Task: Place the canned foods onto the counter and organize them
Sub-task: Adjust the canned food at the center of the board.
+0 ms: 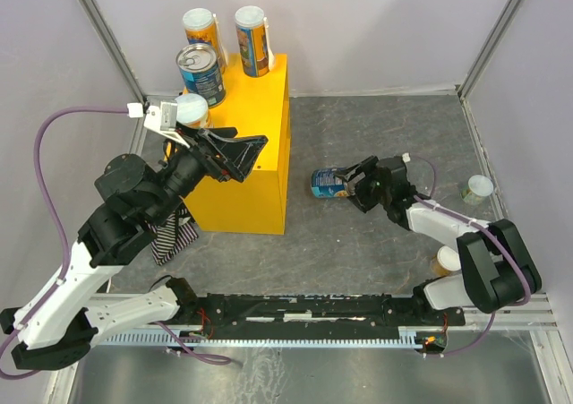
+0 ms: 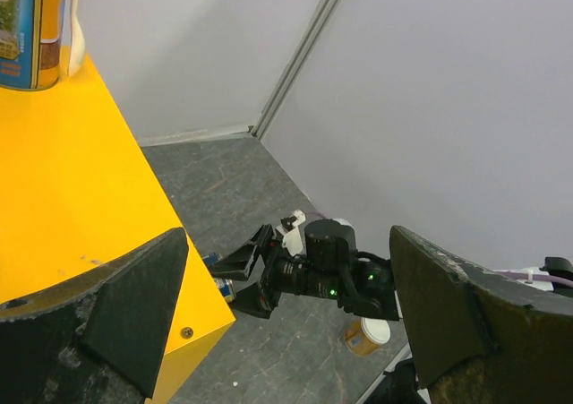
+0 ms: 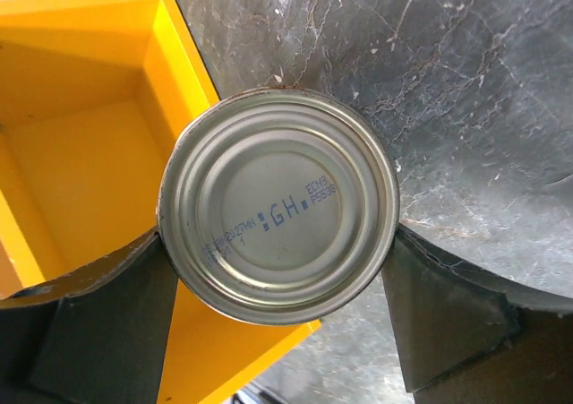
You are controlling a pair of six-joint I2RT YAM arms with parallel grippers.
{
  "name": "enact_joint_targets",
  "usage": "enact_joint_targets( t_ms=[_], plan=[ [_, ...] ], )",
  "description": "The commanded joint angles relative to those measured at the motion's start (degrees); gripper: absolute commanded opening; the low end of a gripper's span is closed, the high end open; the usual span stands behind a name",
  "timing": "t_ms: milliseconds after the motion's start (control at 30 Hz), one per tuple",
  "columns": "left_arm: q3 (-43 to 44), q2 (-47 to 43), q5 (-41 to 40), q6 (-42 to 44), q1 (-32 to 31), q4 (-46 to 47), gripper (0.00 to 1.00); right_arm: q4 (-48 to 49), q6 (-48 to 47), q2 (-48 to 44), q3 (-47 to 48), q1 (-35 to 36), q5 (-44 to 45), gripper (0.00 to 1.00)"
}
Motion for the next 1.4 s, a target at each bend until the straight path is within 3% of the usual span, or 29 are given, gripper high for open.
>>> enact_joint_targets(
  t_ms=[0,267,600,733,967,1100,1367],
  plan=[
    [0.1,-0.2,1.6,0.1,0.1,2.7,0.99,13.2,10.6,-1.0,-5.0,0.1,0.9,0.50],
    [0.9,-0.1,1.5,0.8,0.1,2.0,0.99,10.3,18.1,-6.2,-12.7,0.0,8.0,0.66],
    [0.6,-0.1,2.6,-0.3,0.1,3.0,0.99,-0.3,18.0,-14.3,-14.3,0.0,11.0,0.94],
    [0.2,-0.4,3.1,-1.3,0.1,3.5,0.99,-2.4,17.9,-16.1,-15.1,0.0,11.1,1.00],
    [-0.6,-1.6,3.3,-2.8,0.1,4.0,1.00,-7.0,15.9,-20.6,-14.7,0.0,11.5,0.99],
    [-1.0,-2.1,3.3,-3.2,0.1,4.0,1.00,-14.6,9.1,-24.0,-10.5,0.1,11.7,0.99],
    [-2.0,-2.2,3.8,-3.8,0.1,5.3,1.00,-36.7,-16.7,-20.6,10.8,1.1,9.9,0.97]
  ],
)
